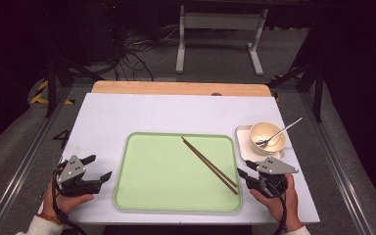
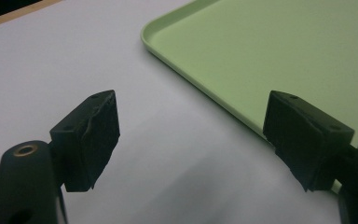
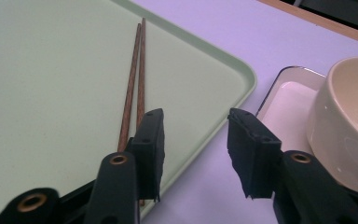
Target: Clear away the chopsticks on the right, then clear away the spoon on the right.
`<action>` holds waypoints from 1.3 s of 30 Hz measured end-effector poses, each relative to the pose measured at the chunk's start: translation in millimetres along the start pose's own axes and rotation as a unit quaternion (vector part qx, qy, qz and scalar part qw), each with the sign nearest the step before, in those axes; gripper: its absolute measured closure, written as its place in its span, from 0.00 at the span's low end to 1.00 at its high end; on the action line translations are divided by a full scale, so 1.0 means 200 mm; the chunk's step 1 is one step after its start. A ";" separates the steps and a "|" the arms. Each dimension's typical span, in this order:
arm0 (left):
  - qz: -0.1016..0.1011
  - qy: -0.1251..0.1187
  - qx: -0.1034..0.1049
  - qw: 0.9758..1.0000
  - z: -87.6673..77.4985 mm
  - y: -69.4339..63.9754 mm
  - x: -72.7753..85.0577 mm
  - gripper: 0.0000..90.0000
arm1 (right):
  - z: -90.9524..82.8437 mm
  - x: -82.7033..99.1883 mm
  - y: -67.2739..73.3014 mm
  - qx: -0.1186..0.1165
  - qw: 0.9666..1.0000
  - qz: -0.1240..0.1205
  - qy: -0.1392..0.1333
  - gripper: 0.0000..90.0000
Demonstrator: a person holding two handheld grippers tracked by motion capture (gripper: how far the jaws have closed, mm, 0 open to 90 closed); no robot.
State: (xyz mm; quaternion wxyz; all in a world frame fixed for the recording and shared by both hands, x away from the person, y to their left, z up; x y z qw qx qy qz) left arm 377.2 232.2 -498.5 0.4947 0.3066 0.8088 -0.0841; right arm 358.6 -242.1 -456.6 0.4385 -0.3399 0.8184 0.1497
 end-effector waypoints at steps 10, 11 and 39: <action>0.002 0.006 -0.002 1.000 -0.01 0.00 0.01 0.20 | -0.01 -0.03 -0.02 0.006 1.000 0.000 -0.013 0.53; 0.002 0.006 -0.003 1.000 -0.01 0.00 0.01 0.20 | -0.02 -0.03 -0.03 0.006 1.000 0.001 -0.014 0.53; 0.007 0.009 0.001 1.000 0.01 -0.01 0.00 0.20 | -0.14 -0.09 -0.30 0.059 0.997 0.038 -0.040 0.46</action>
Point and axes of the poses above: each handheld gripper's, and its own axes: z roughly forward along the jaws, x roughly out of its underside, y roughly to its left, the point moved 8 cm from there along z, roughly forward along the jaws, and after that the axes turned 8 degrees about -x, right-handed, at the moved point
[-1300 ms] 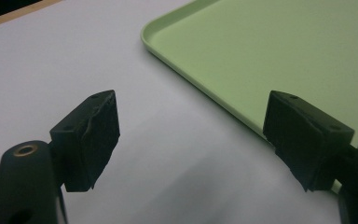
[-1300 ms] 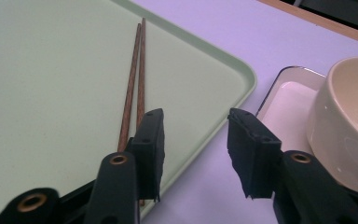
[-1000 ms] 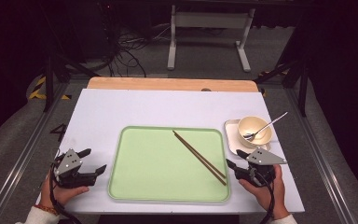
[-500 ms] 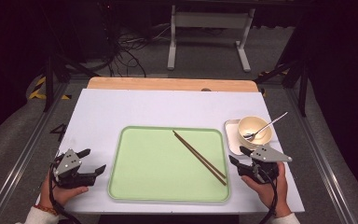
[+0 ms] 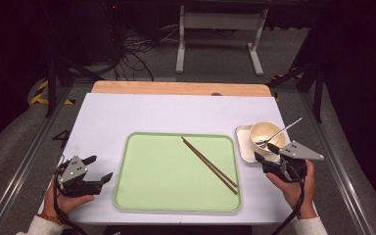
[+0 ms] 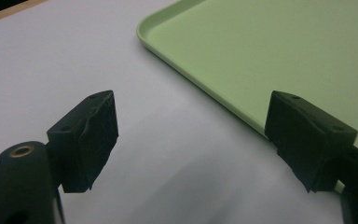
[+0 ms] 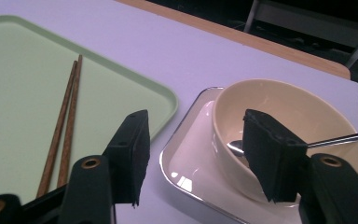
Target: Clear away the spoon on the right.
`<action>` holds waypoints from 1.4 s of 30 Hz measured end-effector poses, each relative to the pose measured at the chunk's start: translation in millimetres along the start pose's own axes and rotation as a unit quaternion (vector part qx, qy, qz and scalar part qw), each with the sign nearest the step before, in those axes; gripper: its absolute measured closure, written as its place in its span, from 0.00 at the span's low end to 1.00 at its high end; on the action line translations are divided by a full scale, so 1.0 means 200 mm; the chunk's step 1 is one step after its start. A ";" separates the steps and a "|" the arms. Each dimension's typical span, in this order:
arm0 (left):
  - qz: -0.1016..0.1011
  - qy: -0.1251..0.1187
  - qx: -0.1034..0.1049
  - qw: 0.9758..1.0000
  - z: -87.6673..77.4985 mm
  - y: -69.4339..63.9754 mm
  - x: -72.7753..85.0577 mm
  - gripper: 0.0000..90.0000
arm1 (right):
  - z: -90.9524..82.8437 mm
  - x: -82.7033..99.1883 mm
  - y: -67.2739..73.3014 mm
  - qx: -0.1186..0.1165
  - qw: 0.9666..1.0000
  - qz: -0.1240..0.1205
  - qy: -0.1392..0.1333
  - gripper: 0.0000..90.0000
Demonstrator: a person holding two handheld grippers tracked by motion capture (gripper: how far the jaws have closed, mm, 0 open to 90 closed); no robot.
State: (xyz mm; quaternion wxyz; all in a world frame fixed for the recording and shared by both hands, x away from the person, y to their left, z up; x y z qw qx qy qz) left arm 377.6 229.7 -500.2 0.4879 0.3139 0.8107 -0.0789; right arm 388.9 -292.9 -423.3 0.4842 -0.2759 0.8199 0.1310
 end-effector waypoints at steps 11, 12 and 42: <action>0.005 -0.003 0.009 1.000 0.00 -0.02 -0.01 0.20 | 0.02 0.00 -0.15 0.033 0.999 0.018 0.004 0.41; 0.005 -0.003 0.009 1.000 0.00 -0.02 -0.01 0.20 | 0.02 0.00 -0.16 0.034 0.999 0.020 0.004 0.40; 0.006 0.000 0.011 1.000 0.01 -0.02 -0.01 0.21 | 0.15 0.08 -0.52 0.071 0.989 0.122 0.041 0.19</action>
Point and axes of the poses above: each handheld gripper's, and its own axes: z roughly forward along the jaws, x roughly out of its underside, y roughly to its left, the point moved 8 cm from there along z, roughly forward along the jaws, and after that the axes turned 8 degrees about -x, right-handed, at the moved point
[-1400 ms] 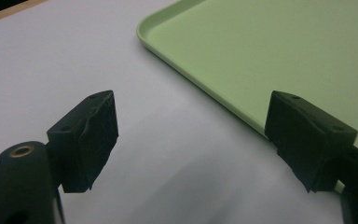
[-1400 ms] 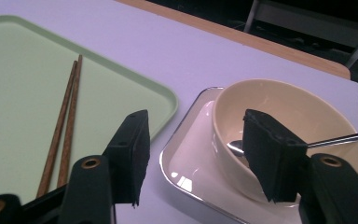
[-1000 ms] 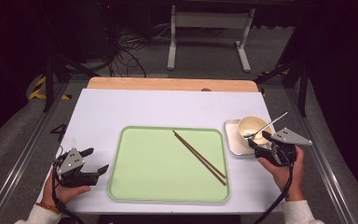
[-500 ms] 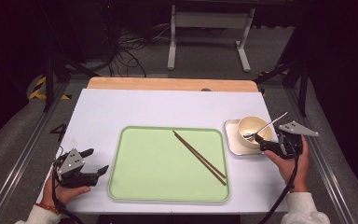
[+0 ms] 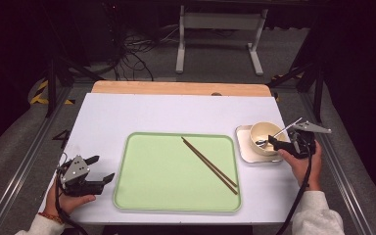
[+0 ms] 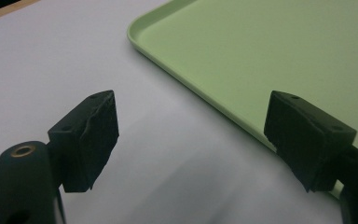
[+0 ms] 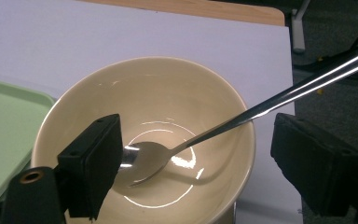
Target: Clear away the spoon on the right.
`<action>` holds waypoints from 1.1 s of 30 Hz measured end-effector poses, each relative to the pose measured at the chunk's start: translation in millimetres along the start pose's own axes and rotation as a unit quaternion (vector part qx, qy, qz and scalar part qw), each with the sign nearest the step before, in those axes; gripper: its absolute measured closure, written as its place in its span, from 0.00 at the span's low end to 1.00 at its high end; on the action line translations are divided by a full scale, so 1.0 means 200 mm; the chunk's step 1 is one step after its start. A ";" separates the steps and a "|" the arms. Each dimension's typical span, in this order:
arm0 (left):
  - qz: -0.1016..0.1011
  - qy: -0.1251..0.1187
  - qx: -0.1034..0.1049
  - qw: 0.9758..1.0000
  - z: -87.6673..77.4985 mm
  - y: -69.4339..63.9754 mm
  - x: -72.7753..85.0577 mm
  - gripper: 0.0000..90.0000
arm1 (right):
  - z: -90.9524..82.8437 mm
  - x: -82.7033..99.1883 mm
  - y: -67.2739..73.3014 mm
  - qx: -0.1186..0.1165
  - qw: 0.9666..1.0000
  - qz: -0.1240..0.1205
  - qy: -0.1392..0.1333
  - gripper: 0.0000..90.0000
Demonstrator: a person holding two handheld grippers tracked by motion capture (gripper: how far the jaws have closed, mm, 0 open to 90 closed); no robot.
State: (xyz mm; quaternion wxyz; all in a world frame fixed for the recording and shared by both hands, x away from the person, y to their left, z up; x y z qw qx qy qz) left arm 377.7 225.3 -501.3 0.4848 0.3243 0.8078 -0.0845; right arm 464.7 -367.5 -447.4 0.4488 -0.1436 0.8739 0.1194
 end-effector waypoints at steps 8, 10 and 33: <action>0.000 0.001 -0.001 1.000 0.00 0.00 0.00 0.21 | 0.06 0.01 -0.07 -0.006 0.999 0.037 0.004 0.20; -0.001 0.000 -0.001 1.000 0.00 0.00 0.00 0.21 | 0.07 0.00 -0.07 -0.012 0.999 0.043 0.002 0.21; -0.003 0.004 -0.006 1.000 0.00 0.01 0.01 0.21 | 0.04 -0.07 -0.22 -0.012 0.990 0.110 -0.089 0.85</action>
Point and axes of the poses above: each handheld gripper's, and its own axes: z roughly forward along the jaws, x roughly out of its underside, y roughly to its left, the point moved 8 cm from there along z, roughly forward along the jaws, and after that the axes turned 8 degrees about -x, right-handed, at the moved point
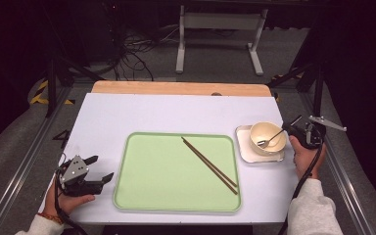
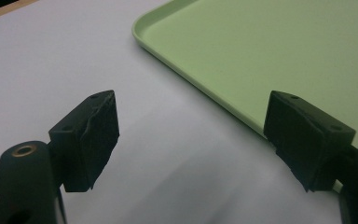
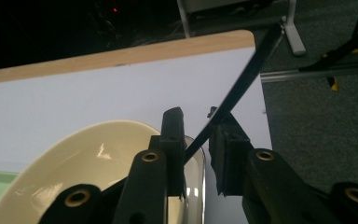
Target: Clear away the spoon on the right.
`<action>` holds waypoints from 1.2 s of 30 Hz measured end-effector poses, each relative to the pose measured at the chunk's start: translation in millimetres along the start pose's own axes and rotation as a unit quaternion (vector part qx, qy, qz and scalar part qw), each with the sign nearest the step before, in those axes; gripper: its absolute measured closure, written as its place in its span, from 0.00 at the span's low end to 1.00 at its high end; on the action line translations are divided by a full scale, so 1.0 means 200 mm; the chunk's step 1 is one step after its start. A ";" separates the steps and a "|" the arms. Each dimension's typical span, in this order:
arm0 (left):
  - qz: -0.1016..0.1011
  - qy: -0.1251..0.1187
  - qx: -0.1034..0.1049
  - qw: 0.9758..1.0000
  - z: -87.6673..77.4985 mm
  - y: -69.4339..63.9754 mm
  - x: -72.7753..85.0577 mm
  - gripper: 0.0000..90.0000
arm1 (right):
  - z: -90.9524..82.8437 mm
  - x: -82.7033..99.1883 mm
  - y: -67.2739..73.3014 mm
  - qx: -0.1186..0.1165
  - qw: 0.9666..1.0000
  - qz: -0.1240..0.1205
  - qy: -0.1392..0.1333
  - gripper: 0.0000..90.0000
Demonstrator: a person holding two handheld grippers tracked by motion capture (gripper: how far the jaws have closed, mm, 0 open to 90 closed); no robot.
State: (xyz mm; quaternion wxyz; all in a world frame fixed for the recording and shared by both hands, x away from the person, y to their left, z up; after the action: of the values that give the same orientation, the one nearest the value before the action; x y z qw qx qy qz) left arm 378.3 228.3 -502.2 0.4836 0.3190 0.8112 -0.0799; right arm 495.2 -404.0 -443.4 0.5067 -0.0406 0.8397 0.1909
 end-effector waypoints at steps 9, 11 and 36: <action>0.003 -0.002 -0.005 1.000 0.00 0.01 0.00 0.21 | -0.07 -0.08 0.14 -0.067 0.996 -0.033 -0.039 0.98; 0.003 -0.004 -0.005 1.000 0.00 0.00 0.00 0.21 | -0.09 -0.10 0.19 -0.082 0.994 -0.049 -0.043 1.00; 0.006 -0.004 -0.006 1.000 -0.01 0.00 -0.01 0.21 | -0.24 -0.24 0.40 -0.080 0.985 -0.137 -0.070 1.00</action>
State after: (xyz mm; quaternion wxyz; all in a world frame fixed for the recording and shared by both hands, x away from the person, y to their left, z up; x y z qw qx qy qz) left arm 377.8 228.4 -500.0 0.4890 0.3207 0.8079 -0.0733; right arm 456.8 -354.6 -359.4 0.5804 -0.1817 0.7711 0.1885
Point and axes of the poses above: each handheld gripper's, and its own axes: z roughly forward along the jaws, x roughly out of its underside, y roughly to its left, the point moved 8 cm from there along z, roughly forward along the jaws, and after that the axes turned 8 degrees about -x, right-handed, at the moved point
